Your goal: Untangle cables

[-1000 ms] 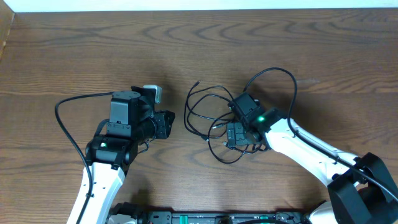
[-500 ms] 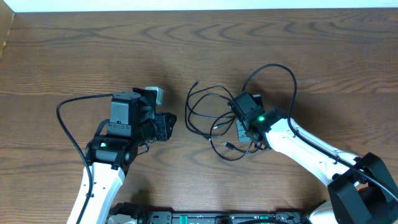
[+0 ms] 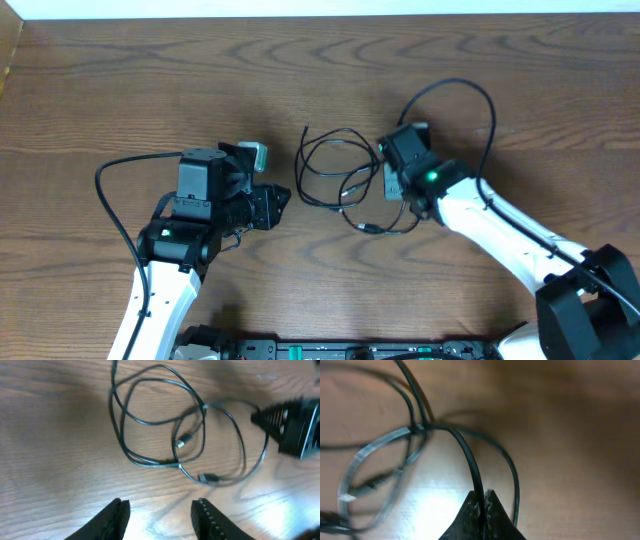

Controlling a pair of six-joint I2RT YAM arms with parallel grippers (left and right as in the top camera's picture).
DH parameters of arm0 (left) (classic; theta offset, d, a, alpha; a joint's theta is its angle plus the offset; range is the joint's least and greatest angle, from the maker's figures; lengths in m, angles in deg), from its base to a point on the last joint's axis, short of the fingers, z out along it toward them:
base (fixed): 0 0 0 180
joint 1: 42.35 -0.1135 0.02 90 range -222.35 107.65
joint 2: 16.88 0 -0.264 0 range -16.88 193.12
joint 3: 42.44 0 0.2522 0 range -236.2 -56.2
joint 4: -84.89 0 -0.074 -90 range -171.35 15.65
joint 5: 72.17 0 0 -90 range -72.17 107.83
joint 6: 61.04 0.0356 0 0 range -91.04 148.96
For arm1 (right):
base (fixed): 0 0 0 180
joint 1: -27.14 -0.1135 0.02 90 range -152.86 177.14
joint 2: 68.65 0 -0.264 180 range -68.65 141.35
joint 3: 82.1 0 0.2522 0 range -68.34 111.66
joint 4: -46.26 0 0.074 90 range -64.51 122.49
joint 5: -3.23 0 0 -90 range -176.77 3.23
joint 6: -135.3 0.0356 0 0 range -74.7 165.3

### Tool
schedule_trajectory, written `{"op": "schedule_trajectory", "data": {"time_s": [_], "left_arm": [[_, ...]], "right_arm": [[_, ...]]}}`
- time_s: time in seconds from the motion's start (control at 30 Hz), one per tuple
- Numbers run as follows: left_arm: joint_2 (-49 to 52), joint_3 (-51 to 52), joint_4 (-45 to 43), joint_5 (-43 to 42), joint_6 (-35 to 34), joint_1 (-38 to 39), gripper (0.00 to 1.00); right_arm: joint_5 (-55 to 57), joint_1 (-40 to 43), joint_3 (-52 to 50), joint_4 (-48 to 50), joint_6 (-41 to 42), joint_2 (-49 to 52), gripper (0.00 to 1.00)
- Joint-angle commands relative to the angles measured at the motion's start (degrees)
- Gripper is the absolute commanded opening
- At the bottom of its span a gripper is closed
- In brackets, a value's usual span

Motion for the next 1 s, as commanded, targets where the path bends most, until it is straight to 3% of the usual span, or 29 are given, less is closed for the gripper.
{"op": "schedule_trajectory", "data": {"time_s": [0.0,0.2,0.43,0.7,0.97], "left_arm": [[0.3,-0.8,0.1,-5.3,4.0,-0.1,0.48],[2.1,-0.8,-0.1,-11.3,9.1,0.8,0.59],[8.2,-0.8,-3.0,-11.4,9.5,4.6,0.66],[19.7,-0.8,-17.4,-11.4,9.6,11.4,0.66],[26.7,-0.8,-27.1,-11.4,9.4,14.9,0.66]], "right_arm": [[-0.7,1.1,5.1,0.2,-0.7,0.3,0.01],[-6.7,1.1,11.0,-0.9,-0.7,0.3,0.01],[-10.6,1.1,14.6,-4.4,-0.7,0.3,0.01],[-15.4,1.1,14.7,-11.8,-3.3,0.2,0.01],[-20.0,1.1,14.7,-11.7,-4.8,-2.1,0.01]]}}
